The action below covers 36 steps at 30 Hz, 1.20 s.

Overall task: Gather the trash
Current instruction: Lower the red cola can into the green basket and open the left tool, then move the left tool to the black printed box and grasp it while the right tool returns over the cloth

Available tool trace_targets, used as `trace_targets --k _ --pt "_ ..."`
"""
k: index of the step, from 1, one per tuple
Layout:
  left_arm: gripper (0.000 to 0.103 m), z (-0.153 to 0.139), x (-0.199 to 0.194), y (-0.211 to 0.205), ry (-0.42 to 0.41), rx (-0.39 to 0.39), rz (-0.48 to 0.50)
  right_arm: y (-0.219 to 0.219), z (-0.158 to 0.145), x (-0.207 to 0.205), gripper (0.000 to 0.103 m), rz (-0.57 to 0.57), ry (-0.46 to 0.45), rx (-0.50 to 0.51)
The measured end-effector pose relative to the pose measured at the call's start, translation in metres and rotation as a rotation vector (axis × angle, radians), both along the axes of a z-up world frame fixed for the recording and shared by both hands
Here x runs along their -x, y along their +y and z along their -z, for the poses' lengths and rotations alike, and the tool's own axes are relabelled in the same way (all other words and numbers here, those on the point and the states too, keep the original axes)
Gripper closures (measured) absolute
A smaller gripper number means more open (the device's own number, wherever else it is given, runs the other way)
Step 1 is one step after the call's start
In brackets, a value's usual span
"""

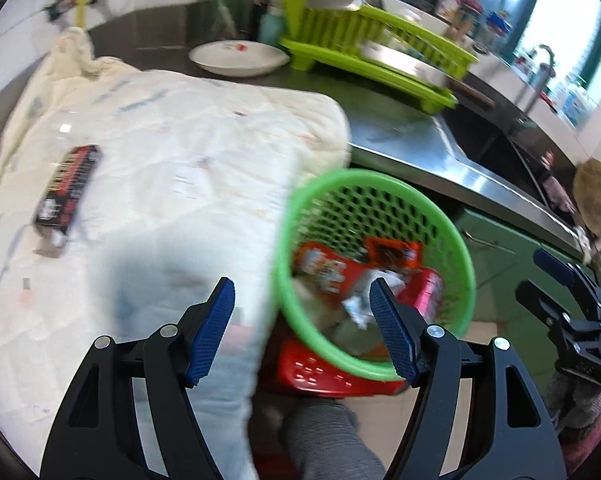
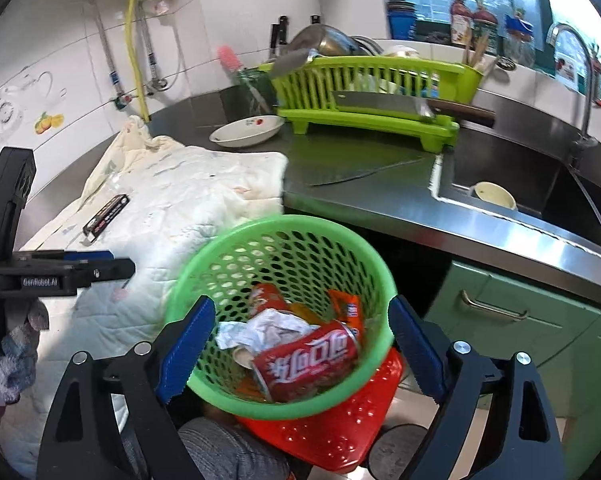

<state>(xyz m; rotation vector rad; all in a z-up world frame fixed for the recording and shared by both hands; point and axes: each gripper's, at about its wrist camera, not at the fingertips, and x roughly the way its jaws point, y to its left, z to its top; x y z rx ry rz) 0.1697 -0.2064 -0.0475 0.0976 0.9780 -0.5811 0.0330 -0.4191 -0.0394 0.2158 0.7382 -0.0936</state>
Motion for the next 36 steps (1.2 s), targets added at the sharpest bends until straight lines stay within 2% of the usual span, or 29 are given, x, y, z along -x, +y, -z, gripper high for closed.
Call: trace_targets --k 10,20,36 --pt "0.034 -0.012 -0.044 0.076 -0.076 -0.041 -0.165 0.039 -0.007 -0.029 0.016 -0.087 -0.001 0.008" --pt "0.034 0.001 -0.105 0.13 -0.078 -0.106 -0.293 0.068 -0.005 -0.063 0.015 -0.152 0.017 0.009" --pt "0.034 0.031 -0.167 0.142 -0.047 -0.131 -0.274 0.104 0.008 -0.118 0.015 -0.229 0.052 0.003"
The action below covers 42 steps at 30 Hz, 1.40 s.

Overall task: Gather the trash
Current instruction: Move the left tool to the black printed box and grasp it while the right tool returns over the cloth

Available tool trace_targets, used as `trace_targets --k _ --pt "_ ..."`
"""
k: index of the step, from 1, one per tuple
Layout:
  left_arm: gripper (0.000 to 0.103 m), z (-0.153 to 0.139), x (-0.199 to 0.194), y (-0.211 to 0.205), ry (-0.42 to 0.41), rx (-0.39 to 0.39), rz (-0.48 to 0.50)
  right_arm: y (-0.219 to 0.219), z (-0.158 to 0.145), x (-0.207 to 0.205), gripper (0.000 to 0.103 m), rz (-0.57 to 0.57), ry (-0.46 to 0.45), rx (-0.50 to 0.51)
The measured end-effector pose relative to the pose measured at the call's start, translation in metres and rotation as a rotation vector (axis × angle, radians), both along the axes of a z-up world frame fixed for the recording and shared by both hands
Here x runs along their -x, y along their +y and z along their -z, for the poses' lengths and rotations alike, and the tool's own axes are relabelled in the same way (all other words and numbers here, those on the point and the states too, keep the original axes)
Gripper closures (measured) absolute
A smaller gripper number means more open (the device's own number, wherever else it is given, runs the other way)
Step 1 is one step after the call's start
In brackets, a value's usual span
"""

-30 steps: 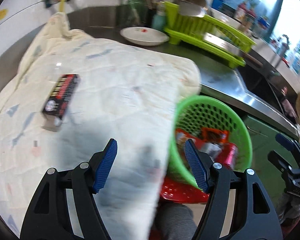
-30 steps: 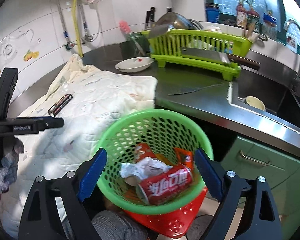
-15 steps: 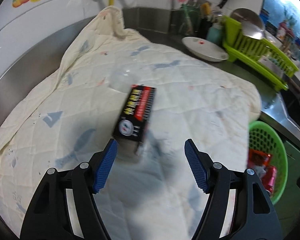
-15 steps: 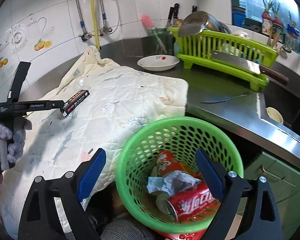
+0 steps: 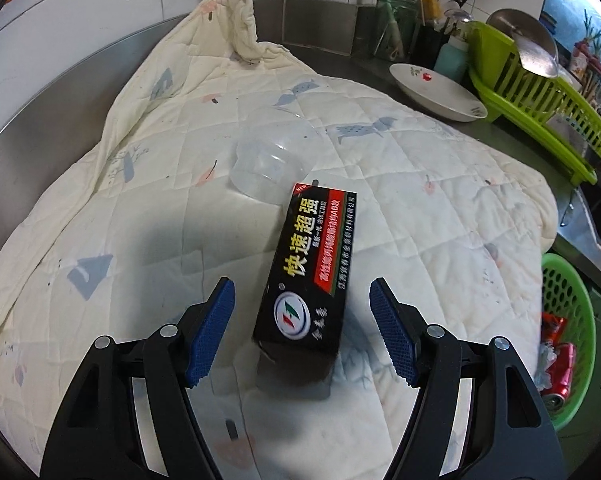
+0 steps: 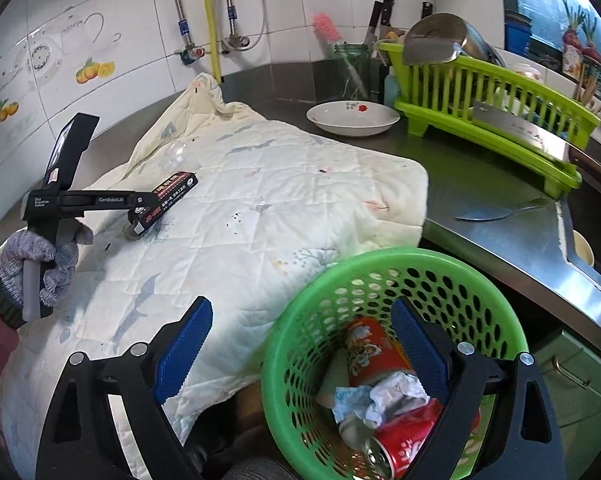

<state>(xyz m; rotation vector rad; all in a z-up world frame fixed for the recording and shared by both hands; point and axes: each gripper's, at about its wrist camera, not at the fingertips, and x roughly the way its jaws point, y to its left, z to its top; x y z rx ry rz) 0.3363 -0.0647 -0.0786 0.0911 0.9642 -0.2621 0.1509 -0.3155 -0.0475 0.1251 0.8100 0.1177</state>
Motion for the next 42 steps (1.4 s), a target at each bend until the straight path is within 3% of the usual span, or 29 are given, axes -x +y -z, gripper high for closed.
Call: trace_targets --k 14,21,35,42 --pt "0.038 0.019 -0.021 -0.004 0.033 -0.004 0.028 0.02 0.01 -0.028 0.015 -0.039 0.024 0.005" --pt "0.056 0.02 -0.019 -0.004 0.005 -0.027 0.038 0.03 0.008 -0.037 0.015 -0.056 0.022 0.01" --pt "0.058 -0.008 0.042 0.042 -0.027 0.024 0.011 0.061 -0.002 -0.057 0.015 -0.119 0.012 -0.021" --pt "0.058 -0.027 0.065 0.084 -0.069 0.052 -0.053 0.092 -0.002 -0.098 0.015 -0.144 0.057 -0.097"
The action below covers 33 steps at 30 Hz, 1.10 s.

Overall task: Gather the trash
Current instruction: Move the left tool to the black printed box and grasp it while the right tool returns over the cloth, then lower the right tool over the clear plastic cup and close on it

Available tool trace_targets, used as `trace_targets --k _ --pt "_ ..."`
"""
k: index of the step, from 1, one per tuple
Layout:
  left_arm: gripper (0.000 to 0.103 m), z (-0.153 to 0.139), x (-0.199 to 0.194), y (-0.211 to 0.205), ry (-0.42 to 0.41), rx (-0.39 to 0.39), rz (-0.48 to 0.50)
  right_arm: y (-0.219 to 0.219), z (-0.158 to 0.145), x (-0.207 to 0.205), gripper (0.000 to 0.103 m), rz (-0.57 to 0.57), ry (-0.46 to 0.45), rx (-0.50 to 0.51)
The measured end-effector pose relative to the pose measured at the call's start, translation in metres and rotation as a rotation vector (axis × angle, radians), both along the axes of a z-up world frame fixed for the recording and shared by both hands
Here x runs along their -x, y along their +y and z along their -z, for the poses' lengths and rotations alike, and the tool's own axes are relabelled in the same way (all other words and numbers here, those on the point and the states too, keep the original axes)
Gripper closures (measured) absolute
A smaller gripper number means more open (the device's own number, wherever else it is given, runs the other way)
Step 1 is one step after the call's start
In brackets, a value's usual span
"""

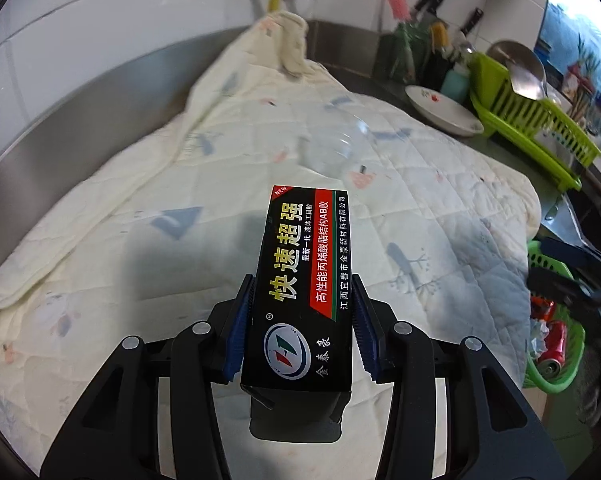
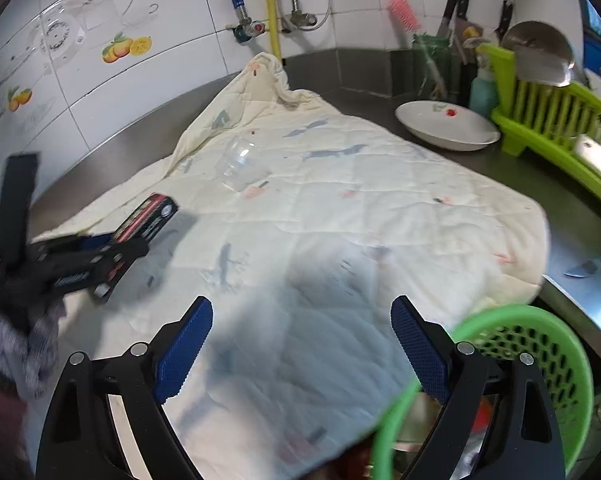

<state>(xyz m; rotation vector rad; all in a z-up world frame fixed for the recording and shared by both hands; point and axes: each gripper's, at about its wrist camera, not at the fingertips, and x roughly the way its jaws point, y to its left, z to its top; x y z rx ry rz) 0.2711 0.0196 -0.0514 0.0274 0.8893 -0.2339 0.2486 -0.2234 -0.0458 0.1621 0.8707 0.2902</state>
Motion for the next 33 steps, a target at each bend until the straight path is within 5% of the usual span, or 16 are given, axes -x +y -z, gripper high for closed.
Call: trace_targets --k 19,33 --pt "0.058 -0.011 -0.003 0.062 -0.039 0.055 -0.094 0.075 0.024 -0.156 0.02 0.02 0.183 -0.235" --pt "0.058 -0.009 -0.006 0.066 -0.044 0.084 -0.079 0.089 0.049 -0.205 0.02 0.12 0.267 -0.374"
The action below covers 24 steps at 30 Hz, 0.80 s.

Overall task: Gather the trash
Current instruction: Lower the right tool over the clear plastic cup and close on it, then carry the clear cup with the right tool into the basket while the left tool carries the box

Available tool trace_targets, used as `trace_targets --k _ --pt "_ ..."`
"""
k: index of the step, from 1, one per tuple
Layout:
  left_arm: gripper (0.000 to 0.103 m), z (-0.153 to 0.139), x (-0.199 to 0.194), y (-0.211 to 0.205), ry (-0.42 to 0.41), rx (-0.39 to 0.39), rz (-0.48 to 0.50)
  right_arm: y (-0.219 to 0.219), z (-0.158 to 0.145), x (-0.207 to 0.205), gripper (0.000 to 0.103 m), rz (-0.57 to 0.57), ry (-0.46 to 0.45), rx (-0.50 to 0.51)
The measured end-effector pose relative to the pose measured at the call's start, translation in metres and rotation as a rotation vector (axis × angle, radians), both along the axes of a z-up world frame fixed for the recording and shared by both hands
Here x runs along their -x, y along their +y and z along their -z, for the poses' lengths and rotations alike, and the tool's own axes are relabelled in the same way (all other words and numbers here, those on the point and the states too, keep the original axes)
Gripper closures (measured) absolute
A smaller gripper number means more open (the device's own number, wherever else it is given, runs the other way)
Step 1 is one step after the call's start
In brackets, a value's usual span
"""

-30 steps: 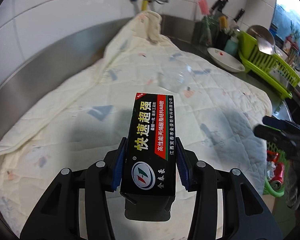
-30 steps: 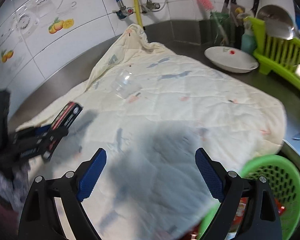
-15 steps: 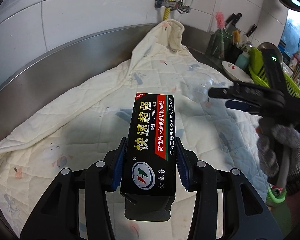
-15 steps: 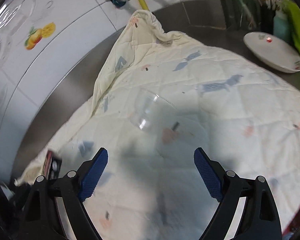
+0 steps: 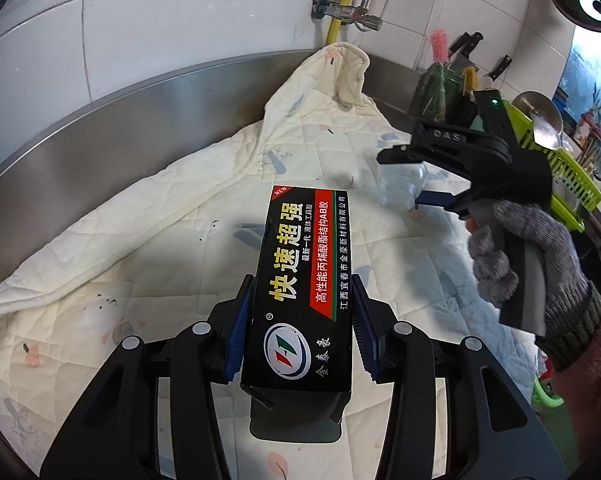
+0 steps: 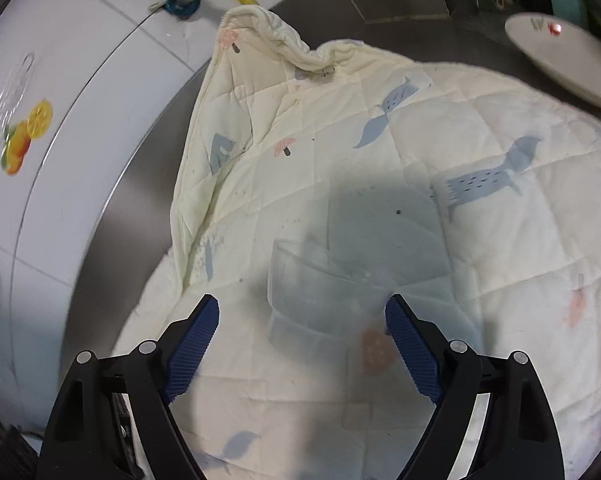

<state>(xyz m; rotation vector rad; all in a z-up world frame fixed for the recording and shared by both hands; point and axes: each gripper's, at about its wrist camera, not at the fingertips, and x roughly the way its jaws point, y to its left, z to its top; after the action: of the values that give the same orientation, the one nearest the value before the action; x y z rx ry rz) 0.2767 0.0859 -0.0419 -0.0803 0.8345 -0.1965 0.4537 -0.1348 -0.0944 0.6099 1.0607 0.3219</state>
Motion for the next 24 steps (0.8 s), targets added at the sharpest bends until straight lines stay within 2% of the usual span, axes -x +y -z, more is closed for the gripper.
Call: trace_targets --k 3,6,10,15,22,24 --pt "0.058 0.001 0.0 -0.001 0.001 0.001 0.006 -0.002 0.008 -0.009 0.021 0.028 0.027 -0.034" --pt "0.058 0.002 -0.001 0.0 0.002 0.002 0.01 -0.004 0.011 -0.012 0.027 0.048 0.024 -0.031" --pt "0.058 0.002 -0.001 0.0 0.007 0.011 0.005 -0.003 0.011 -0.013 0.042 0.032 0.02 0.014" --pt "0.058 0.001 0.002 -0.002 0.007 0.012 0.011 -0.01 0.003 0.001 0.043 0.018 -0.012 -0.013" --pt "0.058 -0.007 0.016 -0.019 -0.007 0.014 0.038 -0.022 -0.023 0.043 0.043 -0.02 -0.082 0.002" --pt "0.058 -0.01 0.023 -0.026 -0.012 0.015 0.051 -0.026 -0.033 0.06 0.043 -0.031 -0.106 0.038"
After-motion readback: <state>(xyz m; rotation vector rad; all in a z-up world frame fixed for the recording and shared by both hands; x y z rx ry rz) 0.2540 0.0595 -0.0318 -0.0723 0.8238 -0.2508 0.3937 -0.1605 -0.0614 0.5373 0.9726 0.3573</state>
